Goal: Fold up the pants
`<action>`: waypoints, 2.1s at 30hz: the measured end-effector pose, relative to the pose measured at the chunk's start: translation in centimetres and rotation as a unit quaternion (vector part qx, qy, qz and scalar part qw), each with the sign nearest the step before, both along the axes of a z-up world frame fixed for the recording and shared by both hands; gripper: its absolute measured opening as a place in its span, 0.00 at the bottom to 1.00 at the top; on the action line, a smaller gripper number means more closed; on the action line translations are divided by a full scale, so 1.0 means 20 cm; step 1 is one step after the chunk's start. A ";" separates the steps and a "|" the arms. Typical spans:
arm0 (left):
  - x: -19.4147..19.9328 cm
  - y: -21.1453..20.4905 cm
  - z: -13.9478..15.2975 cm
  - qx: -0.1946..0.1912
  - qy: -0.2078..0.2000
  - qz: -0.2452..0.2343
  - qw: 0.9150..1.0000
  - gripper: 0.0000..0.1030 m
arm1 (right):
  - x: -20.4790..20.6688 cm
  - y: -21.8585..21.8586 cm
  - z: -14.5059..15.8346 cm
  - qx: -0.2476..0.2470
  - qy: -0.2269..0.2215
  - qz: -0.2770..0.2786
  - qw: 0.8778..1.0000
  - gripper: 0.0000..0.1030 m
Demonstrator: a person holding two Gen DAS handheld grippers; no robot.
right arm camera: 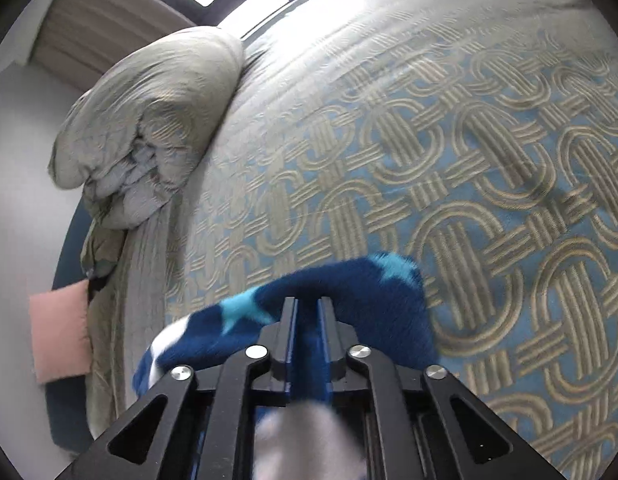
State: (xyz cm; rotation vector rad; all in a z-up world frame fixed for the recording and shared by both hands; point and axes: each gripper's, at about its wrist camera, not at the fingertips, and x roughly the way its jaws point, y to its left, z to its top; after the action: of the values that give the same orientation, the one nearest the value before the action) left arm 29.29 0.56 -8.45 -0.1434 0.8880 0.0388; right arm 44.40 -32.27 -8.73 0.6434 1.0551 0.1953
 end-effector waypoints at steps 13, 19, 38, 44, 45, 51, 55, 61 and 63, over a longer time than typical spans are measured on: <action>0.27 -0.17 0.32 -0.081 -0.059 -0.003 0.995 0.52 | -0.41 0.04 0.25 -0.026 -0.130 -0.022 0.991 0.16; 0.31 -0.20 0.02 0.074 -0.046 0.011 0.996 0.59 | -0.45 0.22 0.08 -0.187 -0.138 0.026 0.972 0.00; -0.02 -0.16 0.54 0.037 -0.105 0.005 0.994 0.65 | -0.74 0.32 0.40 -0.257 -0.177 0.028 0.950 0.17; -0.37 -0.22 0.84 -0.006 -0.154 -0.033 0.987 0.80 | -1.05 0.38 0.67 -0.229 -0.203 0.042 0.951 0.41; -0.42 -0.22 0.87 -0.011 -0.159 -0.036 0.987 0.81 | -1.11 0.39 0.71 -0.226 -0.208 0.043 0.951 0.47; -0.74 -0.21 1.00 -0.044 -0.187 -0.044 0.980 0.99 | -1.41 0.41 0.85 -0.198 -0.208 0.062 0.956 0.68; -0.93 -0.28 1.04 0.001 -0.200 -0.057 0.978 0.99 | -1.60 0.45 0.91 -0.208 -0.214 0.072 0.952 0.83; -1.15 -0.34 1.04 0.015 -0.202 -0.056 0.978 0.99 | -1.85 0.51 0.94 -0.246 -0.226 0.075 0.939 0.93; -1.19 -0.34 1.03 0.010 -0.197 -0.055 0.979 0.99 | -1.92 0.50 0.93 -0.245 -0.231 0.065 0.939 0.94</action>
State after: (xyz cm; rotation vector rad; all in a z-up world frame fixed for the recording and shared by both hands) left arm 5.52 -6.32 12.10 -0.0782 0.4980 -0.0812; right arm 6.07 -22.21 9.77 0.0627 0.6505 0.1773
